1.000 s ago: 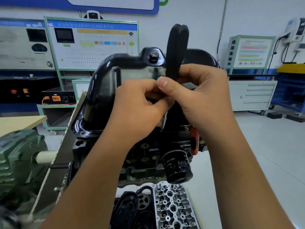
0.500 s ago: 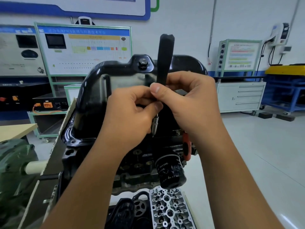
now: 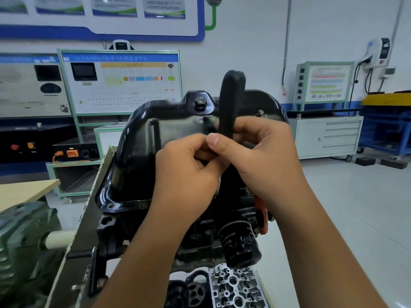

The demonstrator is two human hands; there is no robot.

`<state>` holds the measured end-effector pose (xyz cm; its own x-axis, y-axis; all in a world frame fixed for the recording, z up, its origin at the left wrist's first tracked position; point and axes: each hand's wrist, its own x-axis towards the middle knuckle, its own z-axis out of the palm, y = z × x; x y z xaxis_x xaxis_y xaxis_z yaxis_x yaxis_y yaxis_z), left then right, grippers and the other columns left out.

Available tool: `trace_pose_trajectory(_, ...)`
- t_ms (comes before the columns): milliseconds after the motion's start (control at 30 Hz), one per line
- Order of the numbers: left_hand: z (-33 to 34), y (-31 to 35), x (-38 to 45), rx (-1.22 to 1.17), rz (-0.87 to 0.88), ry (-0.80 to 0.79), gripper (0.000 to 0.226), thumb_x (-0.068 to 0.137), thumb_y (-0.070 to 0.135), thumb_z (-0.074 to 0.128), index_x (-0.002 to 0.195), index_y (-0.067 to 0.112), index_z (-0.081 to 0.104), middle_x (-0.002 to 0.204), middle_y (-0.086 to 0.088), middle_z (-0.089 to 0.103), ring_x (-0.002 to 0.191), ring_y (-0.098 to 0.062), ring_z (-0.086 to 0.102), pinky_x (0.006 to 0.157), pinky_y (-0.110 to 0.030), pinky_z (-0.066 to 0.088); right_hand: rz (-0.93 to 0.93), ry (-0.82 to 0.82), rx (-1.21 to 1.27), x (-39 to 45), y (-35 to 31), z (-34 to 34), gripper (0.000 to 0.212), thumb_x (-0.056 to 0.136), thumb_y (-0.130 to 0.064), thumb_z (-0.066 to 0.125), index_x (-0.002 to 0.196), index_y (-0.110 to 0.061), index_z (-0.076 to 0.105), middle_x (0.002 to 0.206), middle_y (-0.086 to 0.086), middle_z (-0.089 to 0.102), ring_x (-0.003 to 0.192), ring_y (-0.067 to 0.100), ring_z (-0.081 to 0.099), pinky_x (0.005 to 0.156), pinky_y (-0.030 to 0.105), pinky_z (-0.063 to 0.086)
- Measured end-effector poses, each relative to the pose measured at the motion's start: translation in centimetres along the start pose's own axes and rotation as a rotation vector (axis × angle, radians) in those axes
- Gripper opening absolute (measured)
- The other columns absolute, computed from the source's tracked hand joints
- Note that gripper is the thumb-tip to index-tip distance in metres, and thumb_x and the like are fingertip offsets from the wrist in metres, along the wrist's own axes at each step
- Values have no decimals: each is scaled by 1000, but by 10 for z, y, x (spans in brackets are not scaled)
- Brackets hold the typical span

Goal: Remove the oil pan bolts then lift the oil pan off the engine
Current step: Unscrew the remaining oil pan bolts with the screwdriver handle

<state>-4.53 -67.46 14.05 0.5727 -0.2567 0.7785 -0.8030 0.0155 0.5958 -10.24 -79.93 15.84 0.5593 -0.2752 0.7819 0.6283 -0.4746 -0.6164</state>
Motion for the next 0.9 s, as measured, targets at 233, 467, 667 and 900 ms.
trace_pose_trajectory(233,-5,1,0,-46,20,-78,12,88,8,69,85,16,78,52,2,64,40,-14,60,46,-22,45,-17,-20,-47,0,0,2,3,86,-21,79,88,-18,80,78,-7,78,78,11,76,77,43,62)
trace_pose_trajectory(467,-6,-2,1,27,3,51,13,75,20,78,86,26,79,57,9,68,44,-9,60,47,-22,47,-28,-24,-18,-1,1,6,8,86,-20,79,93,-20,82,85,-10,79,85,7,76,84,42,62)
trace_pose_trajectory(667,-13,1,2,-99,-4,-126,17,93,2,71,94,17,76,67,0,72,40,-18,61,44,-24,48,10,-36,13,-1,-1,3,7,88,-17,77,93,-16,82,85,-6,80,86,11,77,84,46,62)
trace_pose_trajectory(900,-9,4,0,45,43,0,7,73,21,76,72,27,72,50,7,61,42,-12,57,47,-22,45,-9,-16,-20,-3,-6,5,4,85,-20,82,89,-19,82,79,-7,78,80,10,76,79,42,62)
